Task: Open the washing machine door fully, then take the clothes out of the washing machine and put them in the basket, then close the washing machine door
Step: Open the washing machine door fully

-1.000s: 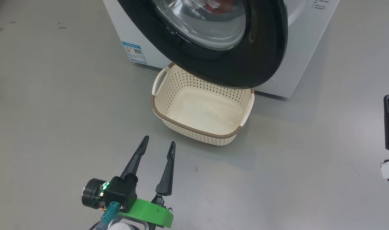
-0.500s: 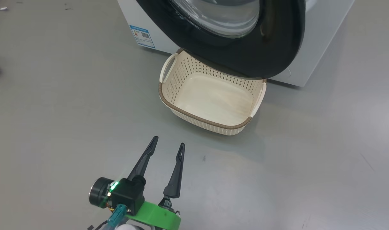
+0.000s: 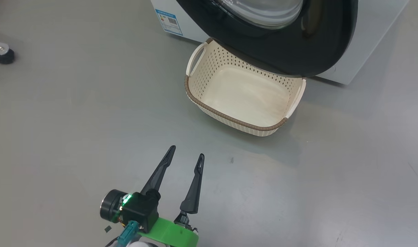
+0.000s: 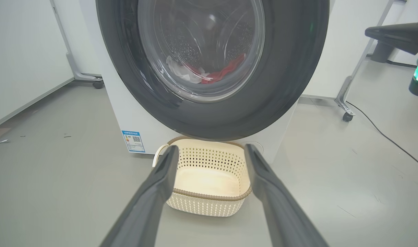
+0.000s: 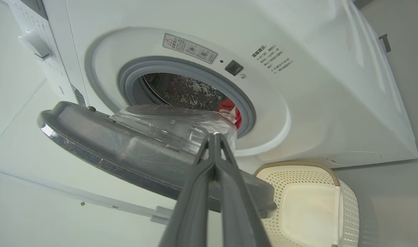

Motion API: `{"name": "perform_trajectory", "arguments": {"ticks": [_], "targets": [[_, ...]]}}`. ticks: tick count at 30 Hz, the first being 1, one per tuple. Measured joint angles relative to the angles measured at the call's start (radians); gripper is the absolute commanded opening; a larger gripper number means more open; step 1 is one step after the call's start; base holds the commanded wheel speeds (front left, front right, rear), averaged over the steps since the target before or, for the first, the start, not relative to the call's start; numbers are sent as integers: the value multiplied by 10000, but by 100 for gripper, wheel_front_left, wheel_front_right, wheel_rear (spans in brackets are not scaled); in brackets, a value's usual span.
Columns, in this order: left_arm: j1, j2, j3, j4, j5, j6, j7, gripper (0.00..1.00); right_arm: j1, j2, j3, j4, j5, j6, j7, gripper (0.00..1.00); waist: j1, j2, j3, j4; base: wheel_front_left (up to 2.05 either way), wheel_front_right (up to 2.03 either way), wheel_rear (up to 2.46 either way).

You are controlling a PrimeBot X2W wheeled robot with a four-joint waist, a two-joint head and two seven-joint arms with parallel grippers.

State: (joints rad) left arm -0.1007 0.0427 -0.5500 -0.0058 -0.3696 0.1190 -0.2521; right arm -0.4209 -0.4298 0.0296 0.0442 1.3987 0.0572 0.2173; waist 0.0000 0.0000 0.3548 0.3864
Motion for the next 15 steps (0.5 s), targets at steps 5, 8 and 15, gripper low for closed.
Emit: {"name": "perform_trajectory", "arguments": {"ticks": [5, 8, 15], "targets": [[-3, 0, -104, -54, -29, 0, 0, 100, -736, 40, -174, 255, 928, -616, 849, 0, 0, 0, 186, 133, 0, 0, 0], [-10, 0, -128, -84, -100, 0, 0, 100, -1154, 88, -232, 343, 1411, -957, 1289, 0, 0, 0, 284, 215, 0, 0, 0], [-13, -2, -157, -107, -169, 0, 0, 100, -1935, 199, -199, 708, 2151, -1540, 2199, 0, 0, 0, 392, 398, 0, 0, 0]]}}
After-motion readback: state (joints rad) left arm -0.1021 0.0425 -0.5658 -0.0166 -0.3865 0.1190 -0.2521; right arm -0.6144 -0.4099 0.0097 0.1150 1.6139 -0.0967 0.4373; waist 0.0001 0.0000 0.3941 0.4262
